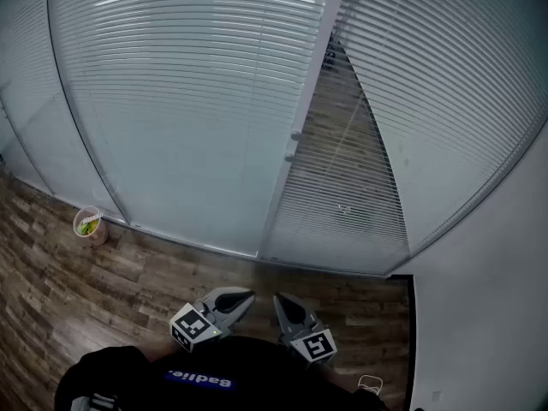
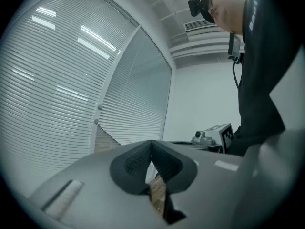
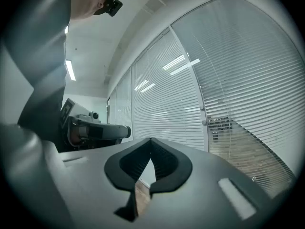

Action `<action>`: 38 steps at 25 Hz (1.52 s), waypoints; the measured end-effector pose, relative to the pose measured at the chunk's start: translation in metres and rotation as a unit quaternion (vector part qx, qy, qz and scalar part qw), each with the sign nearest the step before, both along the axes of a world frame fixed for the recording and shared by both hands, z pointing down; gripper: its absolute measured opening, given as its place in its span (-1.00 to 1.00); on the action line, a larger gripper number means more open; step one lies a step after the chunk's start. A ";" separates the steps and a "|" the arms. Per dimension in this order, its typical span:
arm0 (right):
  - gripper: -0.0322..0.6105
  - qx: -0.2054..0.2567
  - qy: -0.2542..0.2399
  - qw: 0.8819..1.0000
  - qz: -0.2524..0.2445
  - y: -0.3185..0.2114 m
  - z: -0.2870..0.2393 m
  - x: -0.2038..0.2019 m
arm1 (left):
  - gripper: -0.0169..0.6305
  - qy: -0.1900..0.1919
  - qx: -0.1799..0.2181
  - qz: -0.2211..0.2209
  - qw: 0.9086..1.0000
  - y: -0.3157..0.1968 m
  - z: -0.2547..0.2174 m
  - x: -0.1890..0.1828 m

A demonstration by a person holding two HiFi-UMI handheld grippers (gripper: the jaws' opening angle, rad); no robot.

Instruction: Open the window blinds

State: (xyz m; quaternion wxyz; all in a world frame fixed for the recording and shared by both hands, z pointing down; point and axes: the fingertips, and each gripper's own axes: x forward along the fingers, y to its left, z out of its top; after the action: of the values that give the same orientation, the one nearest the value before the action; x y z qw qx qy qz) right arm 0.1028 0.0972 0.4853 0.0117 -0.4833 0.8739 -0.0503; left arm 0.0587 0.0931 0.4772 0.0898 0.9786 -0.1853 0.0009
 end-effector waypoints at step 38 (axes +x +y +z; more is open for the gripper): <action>-0.83 0.008 0.003 1.000 0.022 0.007 0.003 0.001 | -0.95 -0.002 -0.001 -0.015 1.000 0.010 0.008 -0.010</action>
State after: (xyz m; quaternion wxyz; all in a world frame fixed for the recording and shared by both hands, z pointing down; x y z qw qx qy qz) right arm 0.1034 0.1042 0.4881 0.0140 -0.5028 0.8633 -0.0417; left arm 0.0483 0.1035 0.4852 0.0908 0.9756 -0.1997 0.0017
